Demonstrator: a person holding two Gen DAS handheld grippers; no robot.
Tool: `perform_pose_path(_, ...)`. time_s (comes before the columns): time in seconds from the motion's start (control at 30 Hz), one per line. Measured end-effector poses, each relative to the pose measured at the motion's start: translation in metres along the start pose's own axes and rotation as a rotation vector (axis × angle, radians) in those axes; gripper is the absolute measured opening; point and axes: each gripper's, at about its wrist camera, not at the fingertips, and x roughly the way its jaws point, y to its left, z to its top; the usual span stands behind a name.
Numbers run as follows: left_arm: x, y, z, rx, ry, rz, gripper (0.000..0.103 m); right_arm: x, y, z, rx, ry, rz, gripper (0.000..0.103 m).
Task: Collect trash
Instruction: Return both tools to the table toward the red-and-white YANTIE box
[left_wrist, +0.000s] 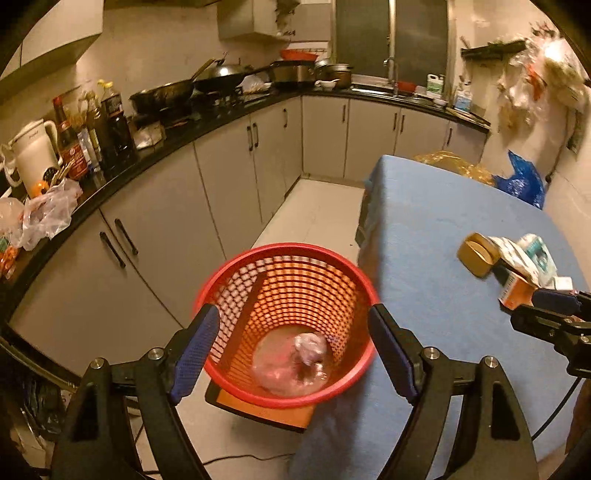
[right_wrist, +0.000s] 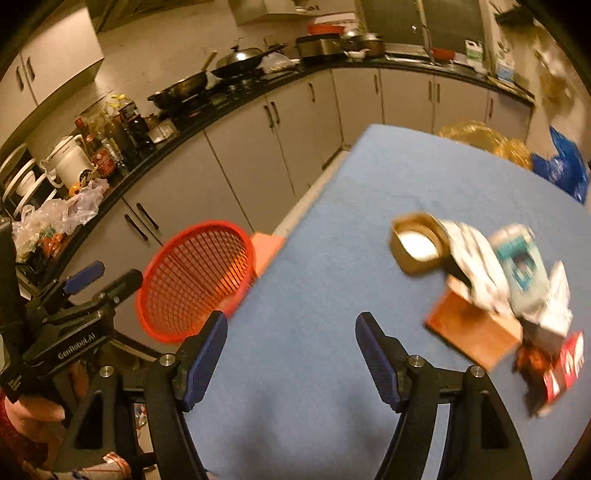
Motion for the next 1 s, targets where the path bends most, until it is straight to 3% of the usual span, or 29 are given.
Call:
perform_pose_path(0.13, 0.000, -0.030, -0.007, 0.032, 0.060, -0.094, 0.081, -0.020, -0.038, -0.022, 0.102, -0.009, 0.000, 0.076)
perform_pose_path(0.23, -0.003, -0.067, -0.008, 0.121, 0.088, -0.141, 0.081, -0.039, -0.076, -0.034, 0.203, -0.024, -0.003, 0.076)
perform_pose_path(0.4, -0.010, -0.122, -0.011, 0.244, 0.112, -0.216, 0.081, -0.073, -0.149, -0.052, 0.389, -0.050, -0.088, 0.076)
perform_pose_path(0.57, -0.007, -0.161, -0.017, 0.301, 0.186, -0.272, 0.081, -0.097, -0.213, -0.074, 0.549, -0.070, -0.137, 0.076)
perform_pose_path(0.8, -0.010, -0.183, -0.018, 0.292, 0.216, -0.294, 0.081, -0.099, -0.283, -0.088, 0.758, -0.079, -0.096, 0.079)
perform_pose_path(1.0, -0.015, -0.183, -0.012, 0.291, 0.212, -0.285, 0.081, -0.071, -0.311, -0.082, 0.801, -0.040, -0.071, 0.080)
